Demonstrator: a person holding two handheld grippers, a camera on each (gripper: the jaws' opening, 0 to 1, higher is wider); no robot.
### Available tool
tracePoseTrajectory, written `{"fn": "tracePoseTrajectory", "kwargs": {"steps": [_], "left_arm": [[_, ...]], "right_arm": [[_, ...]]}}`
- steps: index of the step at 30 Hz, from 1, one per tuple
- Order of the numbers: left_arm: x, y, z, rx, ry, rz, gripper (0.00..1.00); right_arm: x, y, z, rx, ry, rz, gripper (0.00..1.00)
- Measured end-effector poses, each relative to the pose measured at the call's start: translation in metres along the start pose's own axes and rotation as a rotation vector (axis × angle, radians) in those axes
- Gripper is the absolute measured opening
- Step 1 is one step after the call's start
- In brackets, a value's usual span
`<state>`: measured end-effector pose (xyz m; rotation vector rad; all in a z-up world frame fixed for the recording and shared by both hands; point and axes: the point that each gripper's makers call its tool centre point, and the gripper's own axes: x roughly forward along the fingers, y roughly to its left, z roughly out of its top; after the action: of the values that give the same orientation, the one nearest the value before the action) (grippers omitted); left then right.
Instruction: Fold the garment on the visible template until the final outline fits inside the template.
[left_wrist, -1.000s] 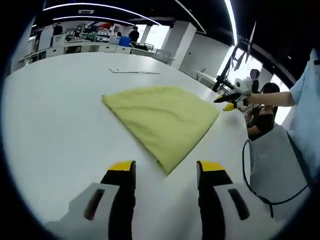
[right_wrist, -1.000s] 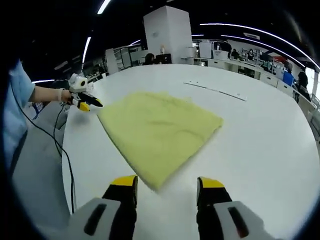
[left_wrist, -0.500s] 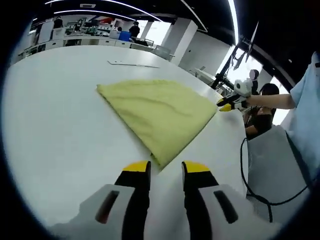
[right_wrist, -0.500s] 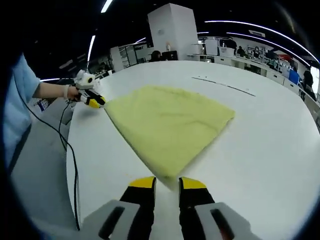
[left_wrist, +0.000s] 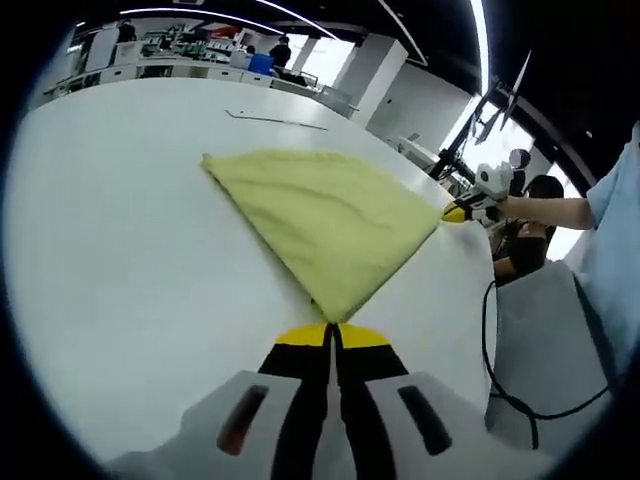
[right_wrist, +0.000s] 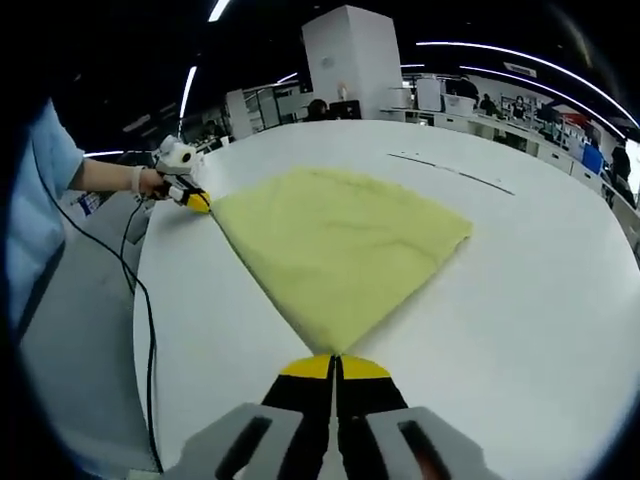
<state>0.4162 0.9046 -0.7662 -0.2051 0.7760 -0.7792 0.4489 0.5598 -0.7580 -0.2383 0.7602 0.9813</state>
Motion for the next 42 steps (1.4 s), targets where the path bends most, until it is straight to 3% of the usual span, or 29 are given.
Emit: {"fn": "tracePoseTrajectory", "kwargs": {"steps": [17,28,35,39,42], "left_arm": [[-0.012,-0.016,-0.010,0.013,0.008,-0.022,0.00],[-0.030,-0.035,-0.045,0.013,0.047,-0.025,0.00],[-0.030,-0.029,-0.038,-0.004,0.006,-0.007,0.00],[-0.026,-0.033,-0.025,0.016,-0.027,-0.017,0.00],[-0.018,-0.030,-0.015,0.042,-0.045,0.005,0.09]], "right_arm": [[-0.010,0.012,-0.008,0.033,0.008,0.025,0.00],[-0.017,0.037,-0.023,0.075,0.007,0.059,0.00],[-0.015,0.034,-0.025,0.087,0.010,0.050,0.00],[-0.015,0.032,-0.024,0.094,0.010,0.049,0.00],[-0.015,0.031,-0.024,0.099,0.011,0.049,0.00]]}}
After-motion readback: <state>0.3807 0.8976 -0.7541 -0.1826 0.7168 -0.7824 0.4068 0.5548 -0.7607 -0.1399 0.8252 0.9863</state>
